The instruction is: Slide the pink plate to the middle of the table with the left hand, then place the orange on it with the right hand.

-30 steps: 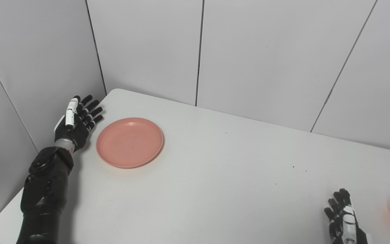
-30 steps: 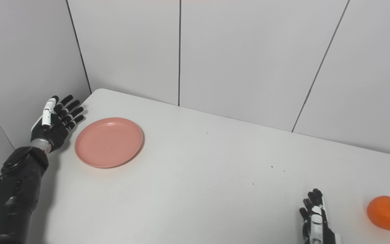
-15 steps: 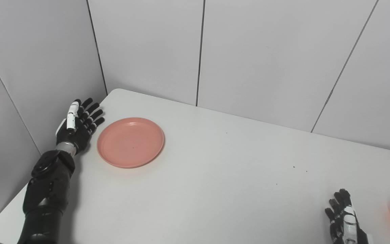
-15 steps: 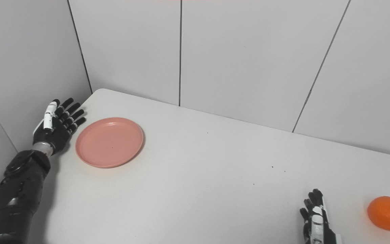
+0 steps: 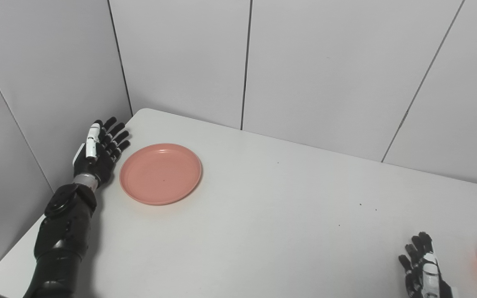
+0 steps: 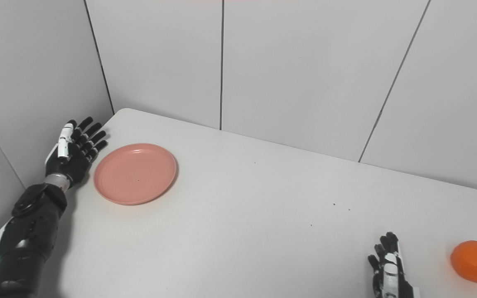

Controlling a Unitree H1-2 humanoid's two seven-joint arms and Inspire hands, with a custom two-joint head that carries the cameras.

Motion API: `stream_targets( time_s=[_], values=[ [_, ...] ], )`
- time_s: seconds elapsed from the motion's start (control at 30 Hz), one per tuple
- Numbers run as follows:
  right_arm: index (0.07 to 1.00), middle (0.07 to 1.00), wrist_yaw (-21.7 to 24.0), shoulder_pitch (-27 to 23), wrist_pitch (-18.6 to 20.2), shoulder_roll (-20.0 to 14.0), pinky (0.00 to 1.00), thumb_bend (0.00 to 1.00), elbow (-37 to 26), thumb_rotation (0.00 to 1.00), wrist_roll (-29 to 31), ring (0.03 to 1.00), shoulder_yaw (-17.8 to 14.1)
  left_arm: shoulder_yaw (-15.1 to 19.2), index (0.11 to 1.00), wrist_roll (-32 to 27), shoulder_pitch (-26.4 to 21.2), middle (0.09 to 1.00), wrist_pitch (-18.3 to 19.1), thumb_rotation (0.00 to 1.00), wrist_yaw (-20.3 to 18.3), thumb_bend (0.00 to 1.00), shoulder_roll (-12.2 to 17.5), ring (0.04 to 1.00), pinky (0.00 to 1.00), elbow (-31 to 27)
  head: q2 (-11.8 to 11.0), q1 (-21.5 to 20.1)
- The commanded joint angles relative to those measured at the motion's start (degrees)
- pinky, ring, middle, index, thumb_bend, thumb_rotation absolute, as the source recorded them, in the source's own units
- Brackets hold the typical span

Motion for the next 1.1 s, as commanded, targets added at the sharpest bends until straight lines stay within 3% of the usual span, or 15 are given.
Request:
stream_targets(
  time_s=[0.0,0.27,0.4,0.57,0.7,1.07],
  values=[
    [0.962,0.967,-0.08,0.08,0.94,-0.76,1.0,0.12,-0.76,1.0,0.08,0.979,-0.98,-0.66,0.88,-0.12,-0.09,0.894,0.36,1.0,-0.79,0.32,-0.1,0.895,0.91,0.89,0.02,0.0],
    [0.969,0.973,-0.19,0.09,1.21,-0.68,1.0,0.12,-1.09,1.0,-0.06,0.983,-0.93,-1.53,0.85,-0.43,0.2,0.864,-0.22,1.0,-1.44,0.34,-0.7,0.86,0.86,1.36,0.26,-0.02],
    [0.965,0.968,-0.41,0.14,0.99,-0.56,1.0,0.11,-1.2,1.0,-0.47,0.978,-0.91,-1.58,0.849,-1.21,1.2,0.863,1.32,1.0,-1.26,0.34,-1.55,0.858,0.86,-1.54,0.41,-0.04],
    [0.962,0.963,-0.78,0.11,1.81,-0.17,1.0,0.11,-1.82,1.0,-0.72,0.971,-1.01,-1.79,0.845,-1.24,1.07,0.857,0.69,1.0,-2.19,0.34,-1.24,0.847,0.84,0.05,0.5,-0.09],
    [0.961,0.959,-0.88,0.1,1.88,-0.11,0.99,0.1,-1.97,1.0,-0.87,0.966,-1.05,-2.07,0.844,-1.57,2.39,0.856,2.41,1.0,-1.78,0.34,-2.05,0.845,0.83,-3.92,0.58,-0.12],
    [0.961,0.962,-0.79,-0.02,2.25,0.06,0.99,0.09,-2.26,1.0,-1.11,0.968,-1.03,-2.01,0.832,-4.61,3.92,0.838,6.29,1.0,-2.68,0.34,-2.7,0.824,0.81,-8.05,0.79,-0.26]
  ],
)
